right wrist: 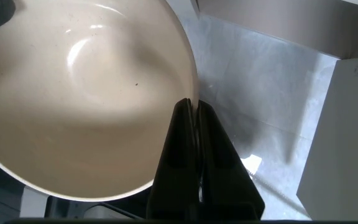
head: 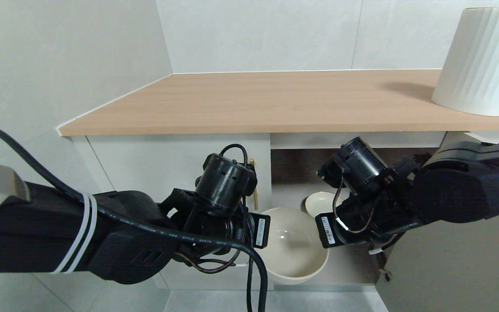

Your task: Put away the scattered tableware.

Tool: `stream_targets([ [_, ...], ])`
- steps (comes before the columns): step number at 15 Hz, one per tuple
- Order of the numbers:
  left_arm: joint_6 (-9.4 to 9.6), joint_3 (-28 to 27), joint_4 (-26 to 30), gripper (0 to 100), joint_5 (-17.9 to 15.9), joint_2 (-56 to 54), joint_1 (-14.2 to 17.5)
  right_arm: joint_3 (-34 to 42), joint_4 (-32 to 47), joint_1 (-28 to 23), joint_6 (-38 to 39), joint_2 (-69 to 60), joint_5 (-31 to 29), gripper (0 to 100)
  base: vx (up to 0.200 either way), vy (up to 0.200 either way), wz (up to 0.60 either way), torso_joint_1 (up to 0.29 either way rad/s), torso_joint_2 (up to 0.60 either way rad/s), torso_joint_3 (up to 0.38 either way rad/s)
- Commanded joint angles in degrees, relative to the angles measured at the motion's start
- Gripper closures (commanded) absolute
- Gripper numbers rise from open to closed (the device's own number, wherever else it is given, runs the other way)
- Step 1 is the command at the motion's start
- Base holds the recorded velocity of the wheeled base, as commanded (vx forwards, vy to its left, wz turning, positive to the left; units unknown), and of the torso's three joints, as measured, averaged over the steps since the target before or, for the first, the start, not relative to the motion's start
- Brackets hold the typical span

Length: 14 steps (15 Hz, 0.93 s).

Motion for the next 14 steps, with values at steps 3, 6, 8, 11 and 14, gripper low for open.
stream_targets([
  [3,-0.01,0.1,0.0,0,0.0,0.0,0.0,0.0,0.0,0.0,0.1,0.1,0.0,100,0.0,0.0,0.0,0.0,0.0,0.0],
  [6,-0.01,0.1,0.0,0,0.1,-0.6,0.1,0.3,0.2,-0.1,1.5,0.2,0.0,100,0.0,0.0,0.0,0.0,0.0,0.0],
  [8,-0.01,0.2,0.0,0,0.8,-0.8,0.1,0.5,0.3,-0.8,1.9,0.9,-0.1,100,0.0,0.0,0.0,0.0,0.0,0.0],
  [11,-0.01,0.7,0.0,0,1.9,-2.6,0.1,0.1,0.3,-4.4,2.2,6.7,-0.8,100,0.0,0.0,0.0,0.0,0.0,0.0],
  [14,0.08,0.9,0.0,0,1.9,-3.5,0.3,-2.3,0.2,-6.1,6.2,11.9,-2.0,100,0.0,0.0,0.0,0.0,0.0,0.0],
])
